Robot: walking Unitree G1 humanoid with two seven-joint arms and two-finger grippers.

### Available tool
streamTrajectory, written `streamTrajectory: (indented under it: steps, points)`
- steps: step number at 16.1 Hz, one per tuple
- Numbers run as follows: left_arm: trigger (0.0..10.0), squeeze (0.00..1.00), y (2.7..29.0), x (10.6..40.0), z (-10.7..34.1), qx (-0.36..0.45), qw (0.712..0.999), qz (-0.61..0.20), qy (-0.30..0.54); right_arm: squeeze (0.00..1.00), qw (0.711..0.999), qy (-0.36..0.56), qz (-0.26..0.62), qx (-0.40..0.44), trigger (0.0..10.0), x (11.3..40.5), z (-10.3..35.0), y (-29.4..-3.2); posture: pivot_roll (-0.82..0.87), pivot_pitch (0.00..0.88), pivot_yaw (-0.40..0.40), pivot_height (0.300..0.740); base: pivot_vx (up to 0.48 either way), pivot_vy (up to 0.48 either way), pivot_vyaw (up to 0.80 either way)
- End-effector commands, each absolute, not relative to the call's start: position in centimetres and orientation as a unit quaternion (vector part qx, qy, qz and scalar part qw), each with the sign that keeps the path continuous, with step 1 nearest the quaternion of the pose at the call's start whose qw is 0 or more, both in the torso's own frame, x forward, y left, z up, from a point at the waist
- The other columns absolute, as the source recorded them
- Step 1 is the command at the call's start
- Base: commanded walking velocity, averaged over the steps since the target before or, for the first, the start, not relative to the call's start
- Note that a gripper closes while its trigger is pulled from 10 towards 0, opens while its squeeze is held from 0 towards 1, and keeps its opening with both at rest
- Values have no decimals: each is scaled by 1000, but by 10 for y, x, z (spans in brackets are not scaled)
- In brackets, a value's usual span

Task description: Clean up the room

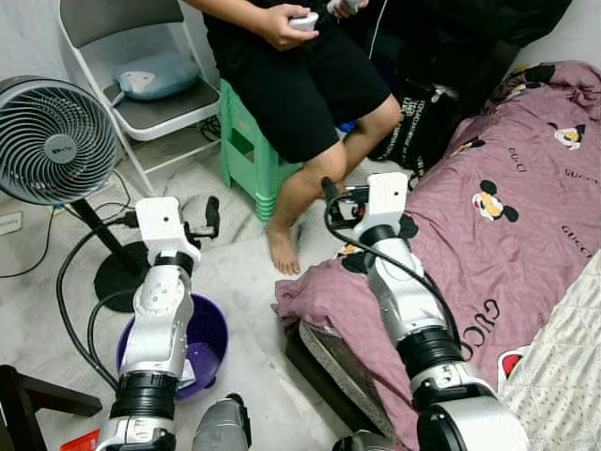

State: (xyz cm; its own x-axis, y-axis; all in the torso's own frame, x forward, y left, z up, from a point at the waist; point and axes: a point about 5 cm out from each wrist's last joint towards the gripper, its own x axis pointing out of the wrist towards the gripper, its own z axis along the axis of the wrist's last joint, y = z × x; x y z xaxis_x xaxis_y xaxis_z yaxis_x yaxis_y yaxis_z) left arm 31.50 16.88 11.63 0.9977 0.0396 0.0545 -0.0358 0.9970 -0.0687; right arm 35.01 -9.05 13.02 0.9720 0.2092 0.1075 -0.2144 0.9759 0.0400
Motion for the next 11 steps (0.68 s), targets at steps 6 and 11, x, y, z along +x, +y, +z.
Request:
streamTrajectory:
  steps: [6, 11]
  points:
    - [10000, 0, 169, 310, 115, -10, 1000, 23, -18, 0, 992, -73, 98, 23, 10000, 354, 140, -94, 65, 143, -17, 740, 0, 0, 497]
    - [10000, 0, 169, 303, 104, -10, 1000, 22, 0, 0, 992, -65, 107, 20, 10000, 346, 132, -89, 67, 150, -19, 740, 0, 0, 466]
